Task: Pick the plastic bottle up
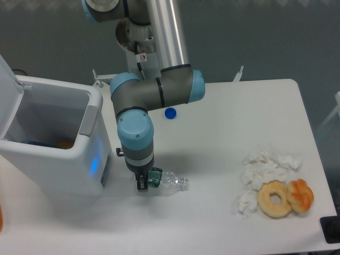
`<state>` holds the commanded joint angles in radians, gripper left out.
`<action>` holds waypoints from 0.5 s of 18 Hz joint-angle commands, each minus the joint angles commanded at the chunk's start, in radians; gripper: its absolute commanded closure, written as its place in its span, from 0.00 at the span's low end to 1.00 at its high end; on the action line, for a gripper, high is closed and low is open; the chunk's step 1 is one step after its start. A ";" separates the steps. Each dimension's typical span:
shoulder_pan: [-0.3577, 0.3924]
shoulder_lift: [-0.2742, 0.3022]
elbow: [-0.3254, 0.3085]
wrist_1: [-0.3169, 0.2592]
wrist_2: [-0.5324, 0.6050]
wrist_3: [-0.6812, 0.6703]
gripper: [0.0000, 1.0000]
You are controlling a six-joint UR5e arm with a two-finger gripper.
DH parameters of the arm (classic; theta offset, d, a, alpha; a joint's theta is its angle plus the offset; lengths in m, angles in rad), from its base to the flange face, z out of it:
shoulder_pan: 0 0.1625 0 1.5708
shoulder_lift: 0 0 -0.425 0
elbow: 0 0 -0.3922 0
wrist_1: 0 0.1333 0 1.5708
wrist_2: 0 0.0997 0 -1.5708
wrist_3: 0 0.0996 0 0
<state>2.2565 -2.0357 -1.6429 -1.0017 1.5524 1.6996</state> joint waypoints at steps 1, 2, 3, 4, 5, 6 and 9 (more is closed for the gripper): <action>0.005 0.005 0.000 0.000 0.002 0.000 0.40; 0.009 0.006 0.000 -0.002 0.002 -0.002 0.40; 0.014 0.008 0.000 -0.002 0.000 0.000 0.40; 0.017 0.015 0.000 -0.002 0.000 0.000 0.40; 0.018 0.018 0.003 -0.002 0.000 0.000 0.40; 0.018 0.022 0.005 -0.003 0.000 0.000 0.40; 0.029 0.044 0.005 -0.003 0.000 -0.002 0.40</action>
<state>2.2856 -1.9912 -1.6383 -1.0048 1.5524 1.6981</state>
